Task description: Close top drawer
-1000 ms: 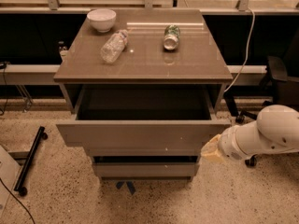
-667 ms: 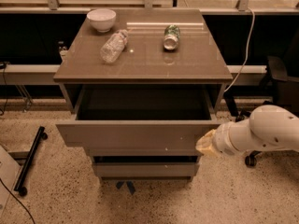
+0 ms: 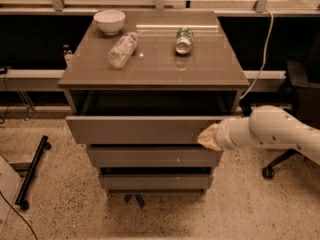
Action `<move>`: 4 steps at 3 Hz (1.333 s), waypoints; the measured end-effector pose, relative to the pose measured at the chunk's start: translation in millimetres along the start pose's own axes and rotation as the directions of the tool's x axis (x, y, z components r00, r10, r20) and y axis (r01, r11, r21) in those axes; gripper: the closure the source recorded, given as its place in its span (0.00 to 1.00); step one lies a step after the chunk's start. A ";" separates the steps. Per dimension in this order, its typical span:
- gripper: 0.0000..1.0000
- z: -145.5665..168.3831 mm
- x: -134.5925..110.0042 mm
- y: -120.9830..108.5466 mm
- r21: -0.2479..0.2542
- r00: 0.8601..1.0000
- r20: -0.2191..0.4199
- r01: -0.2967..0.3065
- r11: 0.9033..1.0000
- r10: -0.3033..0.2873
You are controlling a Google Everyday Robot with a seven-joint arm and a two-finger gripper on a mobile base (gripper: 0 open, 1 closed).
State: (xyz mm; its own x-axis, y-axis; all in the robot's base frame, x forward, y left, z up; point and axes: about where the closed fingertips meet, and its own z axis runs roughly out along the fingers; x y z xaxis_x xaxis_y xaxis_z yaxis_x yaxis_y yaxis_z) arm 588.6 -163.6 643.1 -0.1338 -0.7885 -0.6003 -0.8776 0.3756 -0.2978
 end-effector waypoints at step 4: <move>0.35 38.4 -24.1 -54.8 0.088 0.996 0.083 0.019 0.996 -0.026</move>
Offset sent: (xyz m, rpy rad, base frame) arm 0.0994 0.0111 0.0128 0.0786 -0.1792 -0.0446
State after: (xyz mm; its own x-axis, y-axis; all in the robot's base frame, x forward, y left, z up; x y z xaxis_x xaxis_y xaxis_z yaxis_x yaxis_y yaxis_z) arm 657.6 -146.5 645.4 -0.0724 -0.7551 -0.6516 -0.8361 0.4022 -0.3731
